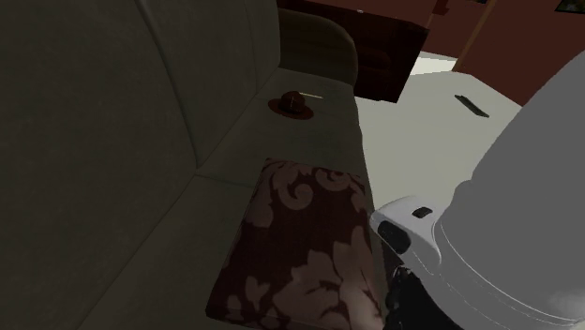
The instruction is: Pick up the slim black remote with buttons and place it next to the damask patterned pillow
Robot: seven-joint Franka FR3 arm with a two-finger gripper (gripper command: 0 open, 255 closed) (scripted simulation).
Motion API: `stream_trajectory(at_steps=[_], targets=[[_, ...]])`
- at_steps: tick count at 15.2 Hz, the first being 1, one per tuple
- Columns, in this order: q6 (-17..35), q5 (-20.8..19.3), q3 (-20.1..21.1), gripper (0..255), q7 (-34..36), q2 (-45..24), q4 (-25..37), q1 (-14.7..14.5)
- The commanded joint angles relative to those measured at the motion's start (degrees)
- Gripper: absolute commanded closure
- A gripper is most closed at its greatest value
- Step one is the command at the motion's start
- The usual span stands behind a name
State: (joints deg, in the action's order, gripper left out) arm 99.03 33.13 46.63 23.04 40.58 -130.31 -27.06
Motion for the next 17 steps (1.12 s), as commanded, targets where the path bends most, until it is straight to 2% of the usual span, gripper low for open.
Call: stream_trajectory(at_steps=[1,3,17], targets=[[0.49,0.42,3.2,255,2.93,-1.82,2.75,0.79],[1.08,0.6,6.37,255,5.54,-3.55,5.26,1.82],[11.43,3.76,12.19,255,3.94,-4.82,-3.1,2.38]])
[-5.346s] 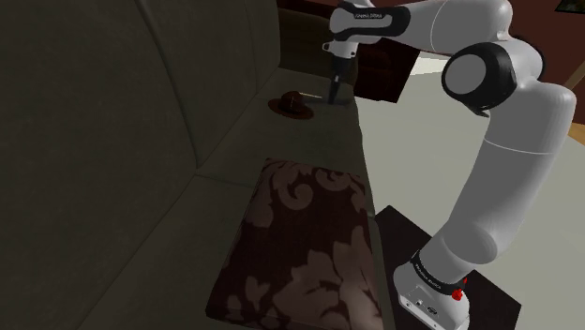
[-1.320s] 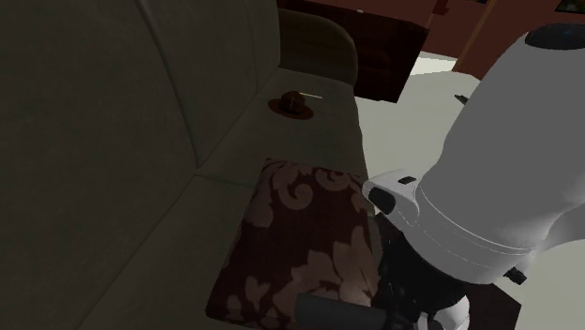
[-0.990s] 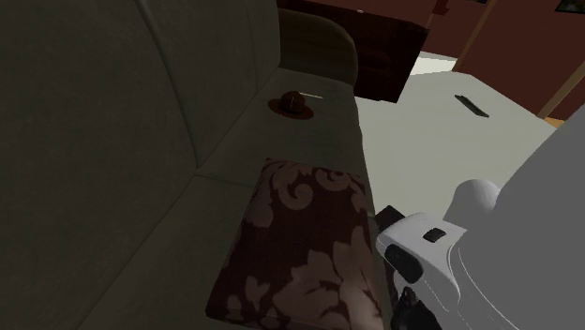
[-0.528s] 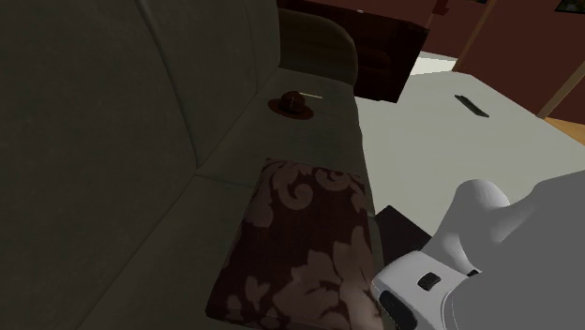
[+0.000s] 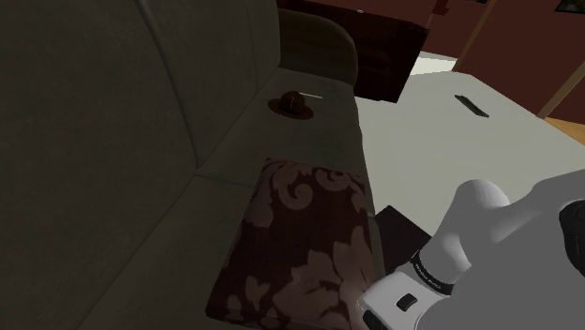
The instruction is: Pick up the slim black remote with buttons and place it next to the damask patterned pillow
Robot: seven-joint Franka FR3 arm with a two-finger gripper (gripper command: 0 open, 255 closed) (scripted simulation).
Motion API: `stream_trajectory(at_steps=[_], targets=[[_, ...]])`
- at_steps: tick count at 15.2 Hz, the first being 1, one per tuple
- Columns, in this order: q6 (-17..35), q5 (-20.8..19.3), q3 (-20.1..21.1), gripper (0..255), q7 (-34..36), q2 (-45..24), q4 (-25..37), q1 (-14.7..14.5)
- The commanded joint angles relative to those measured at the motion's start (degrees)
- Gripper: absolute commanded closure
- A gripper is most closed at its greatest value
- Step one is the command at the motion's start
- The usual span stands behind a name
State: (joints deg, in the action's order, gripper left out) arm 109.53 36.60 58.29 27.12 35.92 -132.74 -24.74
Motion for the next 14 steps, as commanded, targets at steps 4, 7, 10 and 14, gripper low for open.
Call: stream_trajectory(at_steps=[4,7,10,14], targets=[[4.11,1.16,2.69,255,-0.51,-1.09,-2.66,0.64],[6.58,1.77,4.49,255,-0.77,-1.97,-4.03,1.25],[9.12,2.36,6.47,255,-1.01,-3.0,-5.3,2.05],[12.64,3.04,9.44,255,-1.27,-4.62,-6.82,3.47]])
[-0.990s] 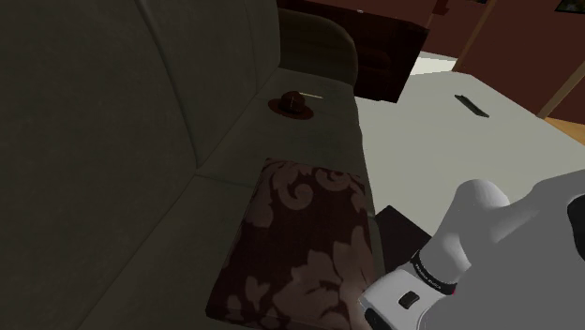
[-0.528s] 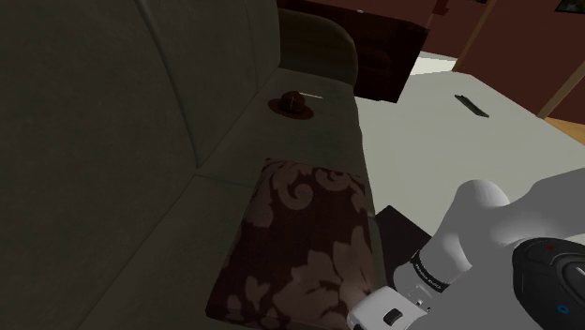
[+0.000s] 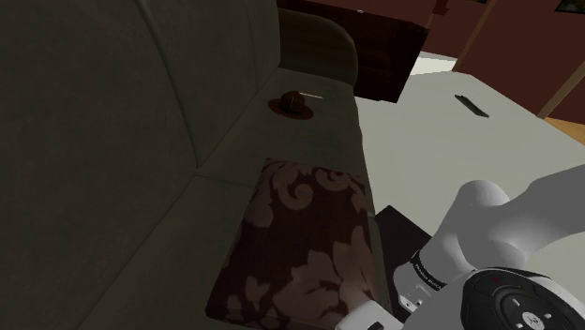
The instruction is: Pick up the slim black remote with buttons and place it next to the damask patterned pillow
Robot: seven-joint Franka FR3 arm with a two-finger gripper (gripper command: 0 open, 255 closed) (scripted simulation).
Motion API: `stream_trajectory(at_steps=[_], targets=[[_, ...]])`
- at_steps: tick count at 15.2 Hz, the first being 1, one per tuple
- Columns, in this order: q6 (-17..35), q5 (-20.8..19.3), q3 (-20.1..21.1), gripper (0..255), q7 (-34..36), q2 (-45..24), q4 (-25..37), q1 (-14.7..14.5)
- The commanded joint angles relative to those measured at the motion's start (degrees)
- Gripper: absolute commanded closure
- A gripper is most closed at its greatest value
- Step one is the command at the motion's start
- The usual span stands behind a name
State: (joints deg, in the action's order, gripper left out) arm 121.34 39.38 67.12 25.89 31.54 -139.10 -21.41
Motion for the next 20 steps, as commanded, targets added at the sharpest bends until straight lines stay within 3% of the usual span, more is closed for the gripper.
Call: stream_trajectory(at_steps=[1,7,14,15,20], targets=[[1.74,0.42,1.42,255,-0.1,-0.7,-0.82,0.57],[7.4,1.09,7.07,255,-0.33,-3.78,-2.68,4.03],[7.4,1.11,7.08,255,-0.34,-3.77,-2.68,4.04],[7.39,1.11,7.07,0,-0.34,-3.77,-2.68,4.04],[7.39,1.11,7.07,0,-0.34,-3.77,-2.68,4.04]])
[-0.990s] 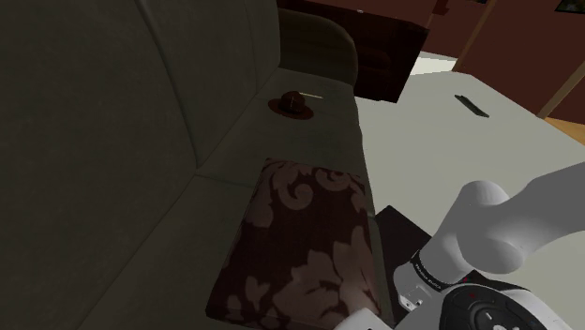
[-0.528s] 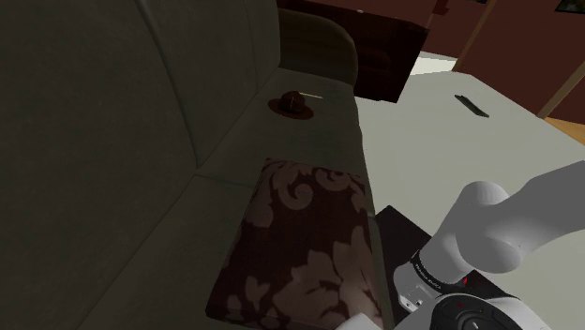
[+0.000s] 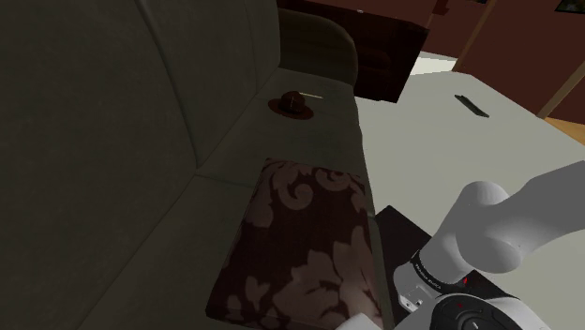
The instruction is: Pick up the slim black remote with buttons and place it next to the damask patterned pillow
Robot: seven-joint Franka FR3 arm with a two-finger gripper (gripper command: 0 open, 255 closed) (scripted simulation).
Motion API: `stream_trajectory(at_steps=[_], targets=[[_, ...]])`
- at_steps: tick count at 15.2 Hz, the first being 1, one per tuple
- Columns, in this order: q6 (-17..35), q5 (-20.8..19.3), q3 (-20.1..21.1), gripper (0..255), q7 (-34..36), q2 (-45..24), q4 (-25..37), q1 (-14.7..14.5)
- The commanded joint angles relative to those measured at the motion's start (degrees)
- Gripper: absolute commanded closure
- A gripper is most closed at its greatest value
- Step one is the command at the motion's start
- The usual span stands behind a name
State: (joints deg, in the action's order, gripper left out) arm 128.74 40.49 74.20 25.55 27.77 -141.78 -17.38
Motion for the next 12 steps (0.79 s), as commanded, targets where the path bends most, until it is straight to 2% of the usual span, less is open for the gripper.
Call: stream_trajectory(at_steps=[1,4,12], targets=[[-2.38,-0.26,-2.72,0,-0.02,1.35,0.61,-1.74],[-8.73,-1.3,-8.95,0,0.04,4.66,2.71,-5.1],[-8.74,-1.28,-8.94,0,0.02,4.68,2.72,-5.08]])
